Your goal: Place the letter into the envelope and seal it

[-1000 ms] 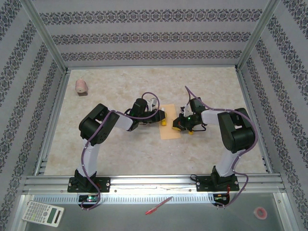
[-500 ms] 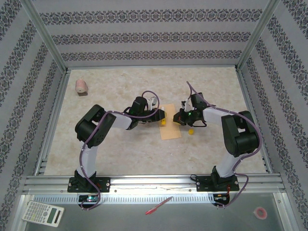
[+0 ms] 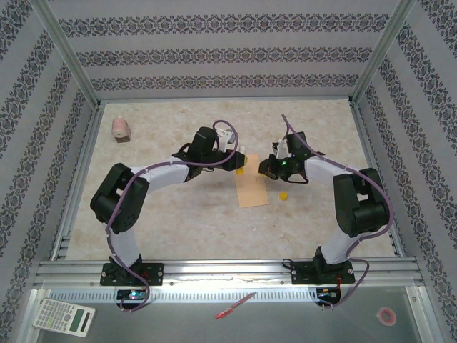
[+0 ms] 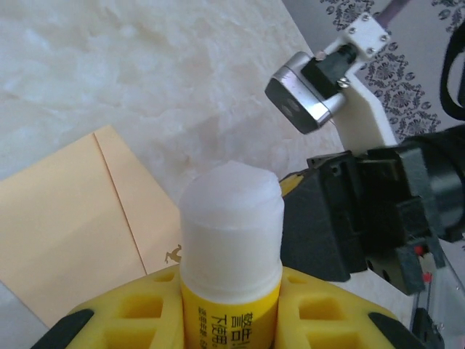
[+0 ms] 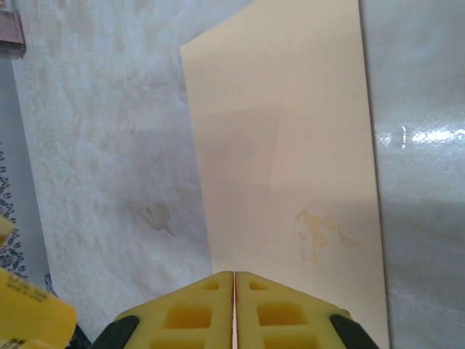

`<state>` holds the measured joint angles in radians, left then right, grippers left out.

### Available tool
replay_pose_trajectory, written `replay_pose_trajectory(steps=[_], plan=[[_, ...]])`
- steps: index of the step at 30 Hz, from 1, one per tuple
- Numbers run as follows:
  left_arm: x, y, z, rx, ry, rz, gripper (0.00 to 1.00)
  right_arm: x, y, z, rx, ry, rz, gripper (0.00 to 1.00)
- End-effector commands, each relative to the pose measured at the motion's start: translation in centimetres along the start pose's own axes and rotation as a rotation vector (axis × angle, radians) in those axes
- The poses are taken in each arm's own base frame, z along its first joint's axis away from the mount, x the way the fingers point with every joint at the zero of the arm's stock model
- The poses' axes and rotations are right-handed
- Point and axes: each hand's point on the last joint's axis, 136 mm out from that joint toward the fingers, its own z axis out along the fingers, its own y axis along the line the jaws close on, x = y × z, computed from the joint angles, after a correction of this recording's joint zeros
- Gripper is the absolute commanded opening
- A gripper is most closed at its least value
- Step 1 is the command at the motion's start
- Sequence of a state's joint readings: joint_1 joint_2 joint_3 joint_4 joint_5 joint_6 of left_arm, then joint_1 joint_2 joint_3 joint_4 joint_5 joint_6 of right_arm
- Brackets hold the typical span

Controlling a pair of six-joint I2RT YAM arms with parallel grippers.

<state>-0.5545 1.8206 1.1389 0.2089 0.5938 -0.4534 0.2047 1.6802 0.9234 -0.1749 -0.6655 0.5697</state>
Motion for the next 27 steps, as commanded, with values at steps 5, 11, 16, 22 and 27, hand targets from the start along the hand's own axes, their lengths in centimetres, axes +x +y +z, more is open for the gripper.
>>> replay_pose_trajectory(steps=[5, 11, 16, 22, 27], plan=[[-1.7, -1.6, -3.2, -0.01, 0.026, 0.148, 0.01, -2.3, 2.8, -2.5, -0.037, -0.108, -0.096, 0.19], [-3.7, -2.1, -5.5, 0.004, -0.015, 0.167, 0.01, -2.6, 4.3, -3.6, -0.07, -0.128, -0.135, 0.35], [-4.9, -2.5, -7.7, 0.078, -0.047, 0.137, 0.01, -2.6, 6.3, -4.6, -0.136, -0.139, -0.202, 0.75], [-8.3, -3.7, -11.9, 0.269, -0.157, 0.094, 0.01, -1.4, 13.0, -7.1, -0.432, -0.056, -0.358, 0.98], [-9.4, -5.4, -13.9, 0.371, -0.182, 0.125, 0.01, -1.0, 17.2, -9.2, -0.556, -0.046, -0.456, 0.98]])
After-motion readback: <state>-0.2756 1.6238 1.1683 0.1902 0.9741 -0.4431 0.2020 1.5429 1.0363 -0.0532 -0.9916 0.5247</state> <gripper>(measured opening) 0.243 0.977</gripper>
